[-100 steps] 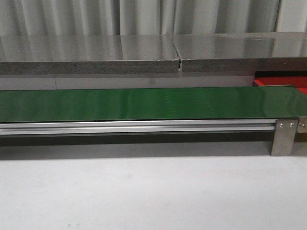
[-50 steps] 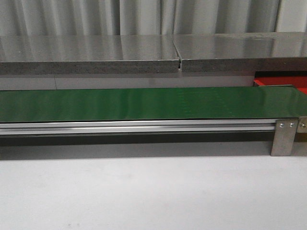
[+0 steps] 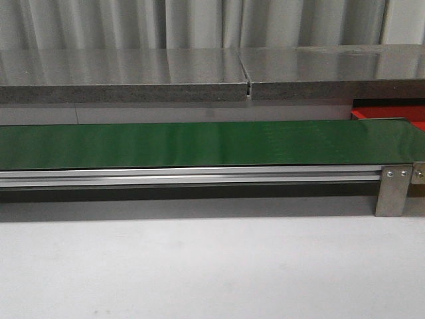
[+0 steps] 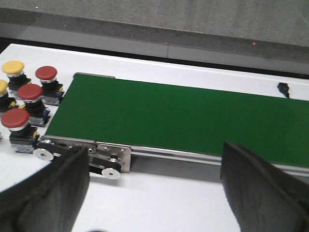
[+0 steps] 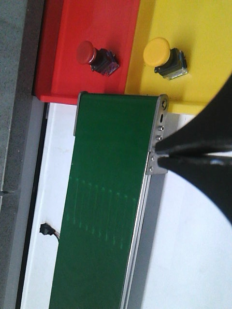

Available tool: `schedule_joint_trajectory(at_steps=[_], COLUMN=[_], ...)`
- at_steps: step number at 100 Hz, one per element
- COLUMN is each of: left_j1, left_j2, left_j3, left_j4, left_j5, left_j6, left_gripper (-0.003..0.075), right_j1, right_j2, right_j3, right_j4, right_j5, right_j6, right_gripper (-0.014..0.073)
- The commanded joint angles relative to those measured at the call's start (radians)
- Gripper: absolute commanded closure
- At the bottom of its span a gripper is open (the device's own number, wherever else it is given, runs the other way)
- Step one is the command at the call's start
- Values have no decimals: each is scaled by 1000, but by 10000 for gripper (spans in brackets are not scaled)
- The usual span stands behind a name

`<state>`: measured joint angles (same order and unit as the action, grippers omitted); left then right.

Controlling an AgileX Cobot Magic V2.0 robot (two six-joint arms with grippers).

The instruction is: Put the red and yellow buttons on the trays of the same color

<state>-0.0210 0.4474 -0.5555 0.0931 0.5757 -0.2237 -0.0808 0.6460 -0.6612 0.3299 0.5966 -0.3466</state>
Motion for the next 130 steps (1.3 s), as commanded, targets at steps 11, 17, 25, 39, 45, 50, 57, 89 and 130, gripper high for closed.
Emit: schedule_joint_trajectory(at_steps=[11,17,25,39,45,50,57,89,130], left_j1=[-6,-6,-6,45,89,129,186,389,430], left_j2=[243,334,445,644,712,764,832,1070,1243], left_j3=[-168,-222,-286,-419,-467,-497,-535,-595,-617], left_j4=[161,164,172,201,192,176,162,115,96], left_j5=[-72,-66,-47,11,20,21,21,2,-84], left_j6=[-187,-194,-194,-244,-244,-244,-244,-244,-244], left_gripper=[187,187,187,187,187,187,187,187,187], right_j1=[1,1,1,1,1,1,1,1,1], right_j2=[-4,-4,-4,-4,-4,-4,-4,-4,-4], right_j3=[-26,-26,-26,-26,-26,-26,-26,-26,-26], right_j4=[13,13,13,13,13,13,13,13,13], right_j5=[-61,-61,-61,-62,-62,-62,-62,-62,-62], right_j6=[-10,-10,-10,-10,-10,-10,-10,-10,-10], right_gripper=[662,662,662,662,662,662,662,662,662])
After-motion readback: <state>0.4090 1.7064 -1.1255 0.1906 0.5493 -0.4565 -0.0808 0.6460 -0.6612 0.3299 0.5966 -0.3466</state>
